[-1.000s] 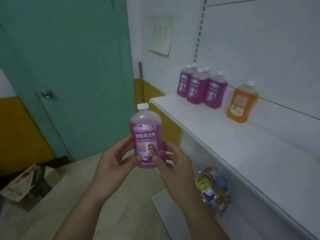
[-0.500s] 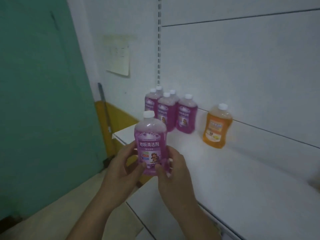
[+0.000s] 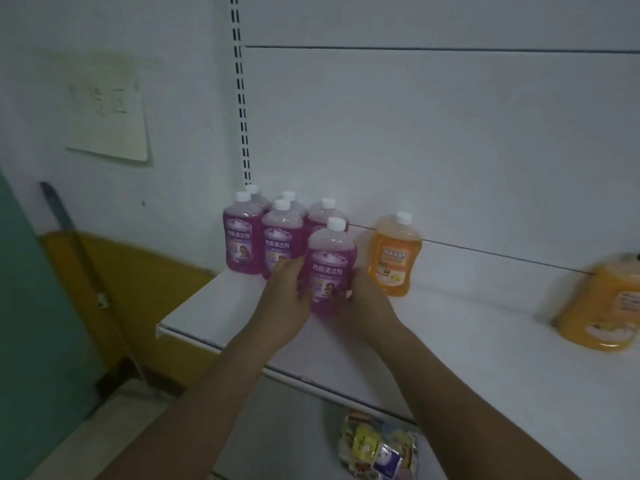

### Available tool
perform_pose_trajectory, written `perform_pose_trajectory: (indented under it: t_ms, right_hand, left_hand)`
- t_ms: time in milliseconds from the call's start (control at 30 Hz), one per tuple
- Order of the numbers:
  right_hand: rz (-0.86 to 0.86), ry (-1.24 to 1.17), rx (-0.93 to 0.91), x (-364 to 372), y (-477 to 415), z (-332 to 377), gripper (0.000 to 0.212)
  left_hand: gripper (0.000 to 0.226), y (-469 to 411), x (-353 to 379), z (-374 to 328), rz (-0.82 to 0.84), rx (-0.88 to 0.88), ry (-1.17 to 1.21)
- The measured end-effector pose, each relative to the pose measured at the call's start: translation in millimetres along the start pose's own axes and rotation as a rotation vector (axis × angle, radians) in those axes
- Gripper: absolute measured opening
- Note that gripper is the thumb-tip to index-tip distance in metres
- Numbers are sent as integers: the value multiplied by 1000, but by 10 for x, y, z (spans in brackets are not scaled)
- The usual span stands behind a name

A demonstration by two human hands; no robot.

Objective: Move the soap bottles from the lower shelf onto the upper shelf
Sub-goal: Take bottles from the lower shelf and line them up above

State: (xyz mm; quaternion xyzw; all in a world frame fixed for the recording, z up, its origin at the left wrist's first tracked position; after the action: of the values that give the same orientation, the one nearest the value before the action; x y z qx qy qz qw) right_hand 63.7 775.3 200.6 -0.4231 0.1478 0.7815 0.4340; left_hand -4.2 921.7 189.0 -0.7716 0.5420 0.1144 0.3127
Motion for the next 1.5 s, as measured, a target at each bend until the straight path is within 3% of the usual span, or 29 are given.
perform_pose_trajectory:
  t_ms: [200, 933, 1133, 1300, 1500]
  right_hand:
    - [-1, -49, 106, 38, -267, -14, 31]
    - [-75, -112, 85, 86, -419, -119, 31]
    - [4, 129, 23, -25, -175, 90, 27]
    - [-49, 261, 68, -364, 423, 123, 59]
    - [-42, 383, 125, -729, 1340, -65, 99]
  left_hand:
    - [45, -120, 69, 86, -47, 20, 80]
    - [48, -51, 283, 42, -1, -70, 32]
    - [49, 90, 108, -94, -2, -51, 11]
    - [72, 95, -80, -281, 13, -5, -288]
    - [106, 215, 221, -747, 169, 172, -509]
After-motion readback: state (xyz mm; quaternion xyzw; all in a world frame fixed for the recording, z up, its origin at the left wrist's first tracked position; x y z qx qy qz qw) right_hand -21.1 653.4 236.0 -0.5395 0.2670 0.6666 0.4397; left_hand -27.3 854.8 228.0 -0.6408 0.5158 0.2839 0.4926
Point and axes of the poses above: each hand's wrist, its own y-axis away from the middle knuckle, its own x-axis out of the palm, z = x × y, the point moved 3 cm from there along -y, towards the middle knuckle, and after that the axes turned 7 degrees about z, right-handed, at the moved point
